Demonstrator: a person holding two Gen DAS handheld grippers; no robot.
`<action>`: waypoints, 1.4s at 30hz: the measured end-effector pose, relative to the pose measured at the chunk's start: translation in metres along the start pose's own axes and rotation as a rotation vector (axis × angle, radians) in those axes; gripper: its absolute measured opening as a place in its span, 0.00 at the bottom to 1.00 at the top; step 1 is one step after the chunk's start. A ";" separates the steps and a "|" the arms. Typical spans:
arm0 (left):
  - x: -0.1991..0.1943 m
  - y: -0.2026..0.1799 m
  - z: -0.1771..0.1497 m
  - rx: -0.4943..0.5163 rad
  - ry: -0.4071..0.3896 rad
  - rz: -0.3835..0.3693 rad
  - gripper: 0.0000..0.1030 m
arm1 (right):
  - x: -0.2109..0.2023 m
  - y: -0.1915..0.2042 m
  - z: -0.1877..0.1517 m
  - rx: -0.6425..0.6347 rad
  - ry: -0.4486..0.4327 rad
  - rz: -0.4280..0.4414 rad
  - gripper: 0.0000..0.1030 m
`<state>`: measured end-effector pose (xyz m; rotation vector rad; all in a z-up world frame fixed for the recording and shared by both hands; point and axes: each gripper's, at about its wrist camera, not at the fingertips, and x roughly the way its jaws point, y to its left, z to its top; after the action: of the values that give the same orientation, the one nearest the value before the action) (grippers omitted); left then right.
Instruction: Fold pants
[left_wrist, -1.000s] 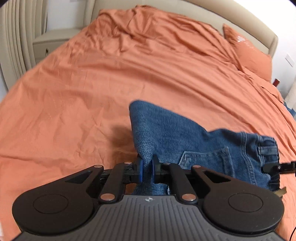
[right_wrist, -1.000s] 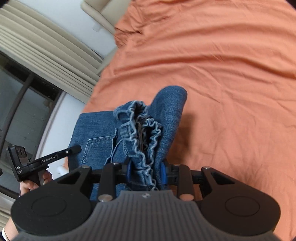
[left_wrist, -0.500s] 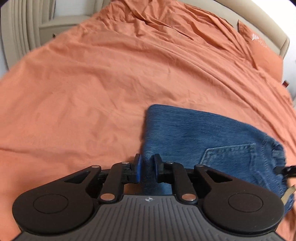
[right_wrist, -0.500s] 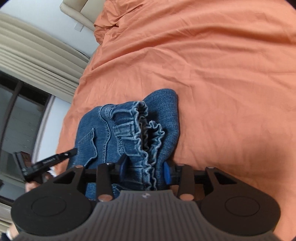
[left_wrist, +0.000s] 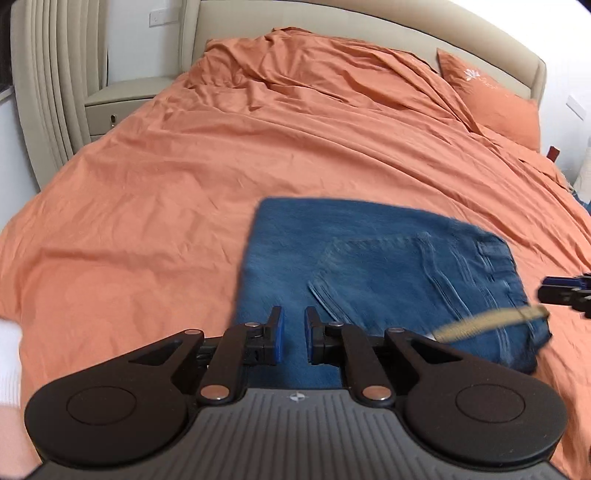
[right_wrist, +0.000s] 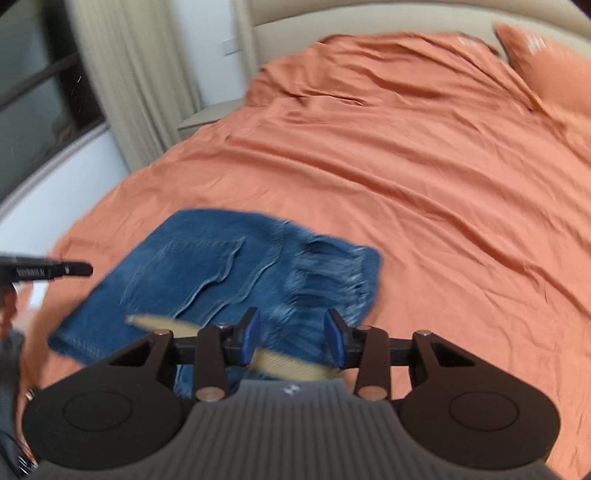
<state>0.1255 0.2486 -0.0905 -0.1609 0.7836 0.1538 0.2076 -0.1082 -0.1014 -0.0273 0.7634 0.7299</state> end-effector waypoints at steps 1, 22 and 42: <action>-0.001 -0.004 -0.007 0.011 -0.004 0.006 0.12 | 0.002 0.009 -0.006 -0.028 -0.002 -0.021 0.35; -0.014 -0.026 -0.032 0.009 -0.011 0.067 0.16 | 0.022 0.018 -0.035 0.018 0.029 -0.089 0.37; -0.213 -0.147 -0.046 0.099 -0.439 0.242 0.96 | -0.206 0.118 -0.050 -0.038 -0.379 -0.160 0.79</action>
<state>-0.0262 0.0794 0.0418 0.0631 0.3693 0.3655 0.0030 -0.1548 0.0210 0.0153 0.3806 0.5740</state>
